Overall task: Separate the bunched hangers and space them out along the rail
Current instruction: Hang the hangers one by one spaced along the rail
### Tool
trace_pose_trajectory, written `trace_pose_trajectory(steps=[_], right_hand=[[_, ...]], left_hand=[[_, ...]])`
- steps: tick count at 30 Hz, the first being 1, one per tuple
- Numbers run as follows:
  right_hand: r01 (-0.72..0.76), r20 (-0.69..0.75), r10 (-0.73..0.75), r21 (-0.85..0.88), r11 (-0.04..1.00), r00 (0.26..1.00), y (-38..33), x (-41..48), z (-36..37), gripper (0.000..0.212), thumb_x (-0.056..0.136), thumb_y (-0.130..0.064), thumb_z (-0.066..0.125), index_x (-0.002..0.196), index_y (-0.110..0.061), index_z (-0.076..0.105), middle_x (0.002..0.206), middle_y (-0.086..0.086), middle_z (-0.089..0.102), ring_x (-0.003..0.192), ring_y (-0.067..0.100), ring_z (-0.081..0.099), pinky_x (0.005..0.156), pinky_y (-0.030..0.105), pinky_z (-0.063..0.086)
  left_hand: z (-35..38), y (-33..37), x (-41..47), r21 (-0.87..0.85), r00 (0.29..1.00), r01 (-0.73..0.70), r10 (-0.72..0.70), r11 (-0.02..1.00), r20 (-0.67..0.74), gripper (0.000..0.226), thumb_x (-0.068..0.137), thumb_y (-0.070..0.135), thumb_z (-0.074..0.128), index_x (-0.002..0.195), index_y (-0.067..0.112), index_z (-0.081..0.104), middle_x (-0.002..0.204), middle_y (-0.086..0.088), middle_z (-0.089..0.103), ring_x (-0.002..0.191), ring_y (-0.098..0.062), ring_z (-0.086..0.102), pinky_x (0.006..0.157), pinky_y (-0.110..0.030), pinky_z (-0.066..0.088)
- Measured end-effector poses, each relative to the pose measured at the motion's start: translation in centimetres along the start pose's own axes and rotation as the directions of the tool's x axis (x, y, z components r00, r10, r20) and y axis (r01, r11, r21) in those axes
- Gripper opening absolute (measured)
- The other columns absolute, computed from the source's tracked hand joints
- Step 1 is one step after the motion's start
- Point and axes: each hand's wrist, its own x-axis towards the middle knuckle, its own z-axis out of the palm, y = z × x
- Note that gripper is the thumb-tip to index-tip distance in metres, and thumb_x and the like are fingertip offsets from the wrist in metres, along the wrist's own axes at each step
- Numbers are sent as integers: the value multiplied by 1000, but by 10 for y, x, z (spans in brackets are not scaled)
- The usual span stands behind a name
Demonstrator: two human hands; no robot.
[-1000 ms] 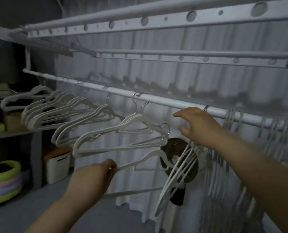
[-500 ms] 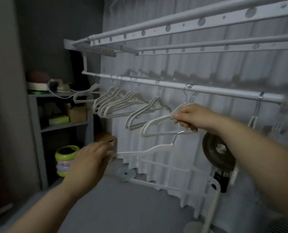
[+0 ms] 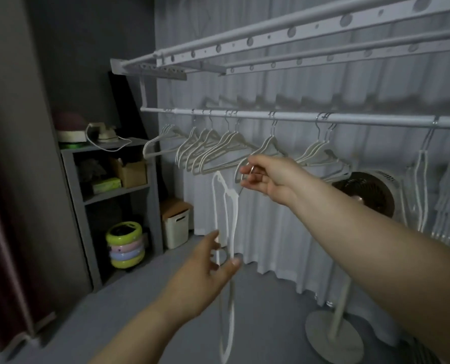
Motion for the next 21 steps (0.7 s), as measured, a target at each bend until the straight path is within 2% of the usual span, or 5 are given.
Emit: trace_pose_trajectory(steps=[4,7,12,18,21], right_hand=[[45,-43,-42,62,997,998,-1,-9,6,24,93,-4,44,70,-3,47,30,-2,55,23,2,42,37,18,50],[61,-48,-58,64,996,997,-3,-10,-1,24,94,-6,43,71,-4,47,33,-3,57,26,3,47,39,18,51],[28,14,-25,-234,972,1000,-17,-3,-36,23,95,-16,44,73,-13,49,63,2,65,54,11,61,51,20,53],[130,-140,-333,-730,671,932,-43,24,-106,21,91,-9,47,75,-8,61,98,10,65,62,10,52,54,16,41],[-2,-136,-428,-954,299,893,-59,40,-152,22,90,-14,48,104,-8,65,117,12,63,98,23,58,83,26,43]], left_hand=[[18,0,0,136,998,22,-29,991,49,88,83,30,62,145,32,-1,133,8,45,75,-7,55,64,-16,42],[20,6,4,105,993,39,-50,994,104,67,92,12,46,145,28,9,92,7,59,55,-7,54,47,-14,46],[-14,18,15,212,985,78,-108,974,136,46,96,14,37,139,28,30,86,-1,65,34,-7,47,36,-15,40],[-33,45,28,75,858,117,-139,990,495,34,95,7,39,122,27,45,66,2,67,31,-7,48,38,-19,41],[-8,61,41,12,865,82,-77,997,496,32,95,5,39,108,32,49,62,1,64,30,-8,47,36,-17,39]])
